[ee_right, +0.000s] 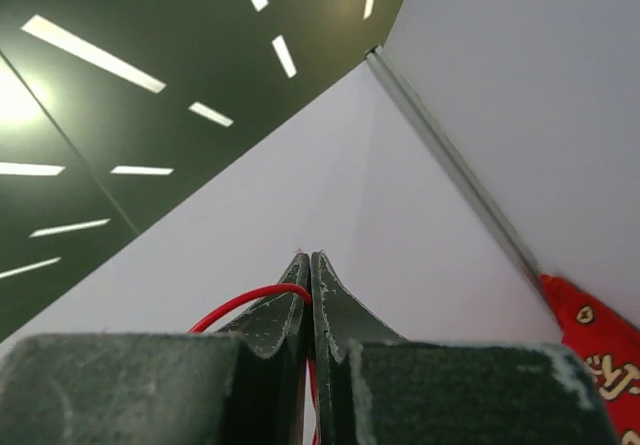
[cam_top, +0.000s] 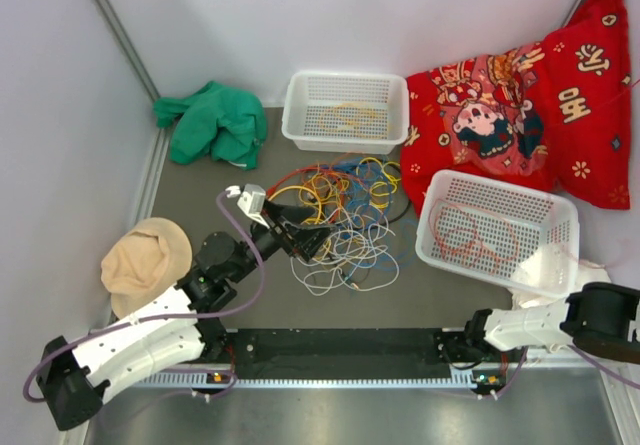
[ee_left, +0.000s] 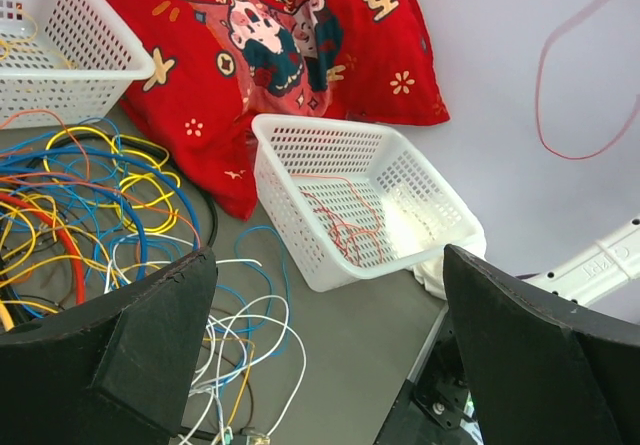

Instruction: Untangle the cables

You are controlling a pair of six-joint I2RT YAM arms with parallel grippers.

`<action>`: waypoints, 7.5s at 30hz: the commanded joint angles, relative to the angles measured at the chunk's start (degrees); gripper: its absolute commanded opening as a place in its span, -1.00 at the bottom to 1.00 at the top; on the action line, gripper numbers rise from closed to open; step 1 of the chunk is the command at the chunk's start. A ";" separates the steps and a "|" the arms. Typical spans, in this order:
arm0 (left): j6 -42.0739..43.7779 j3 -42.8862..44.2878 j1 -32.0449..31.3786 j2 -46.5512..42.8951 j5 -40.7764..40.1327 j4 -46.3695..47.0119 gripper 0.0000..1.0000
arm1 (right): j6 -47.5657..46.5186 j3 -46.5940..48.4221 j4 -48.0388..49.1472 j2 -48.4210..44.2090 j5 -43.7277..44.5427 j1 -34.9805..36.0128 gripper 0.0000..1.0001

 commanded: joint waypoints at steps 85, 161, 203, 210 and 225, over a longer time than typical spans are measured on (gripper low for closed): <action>-2.20 15.38 0.30 12.40 -24.18 -39.78 0.98 | 74.49 -89.79 -43.43 -20.24 -50.10 -26.28 0.52; -3.17 40.00 16.13 13.04 -6.17 -45.51 -1.00 | 79.93 -80.92 -20.94 -8.47 -63.18 -17.21 0.26; -5.36 31.22 16.21 5.92 -21.55 -55.53 0.98 | 57.95 -16.15 -58.02 13.69 -37.17 -21.07 -1.00; -8.53 26.21 16.21 2.85 -18.92 -56.32 0.98 | 64.64 -19.38 -55.31 20.28 -41.92 -30.13 -1.00; -9.50 15.92 16.12 2.05 -16.45 -56.76 0.98 | 68.51 -19.93 -45.46 36.62 -39.11 -36.80 -1.00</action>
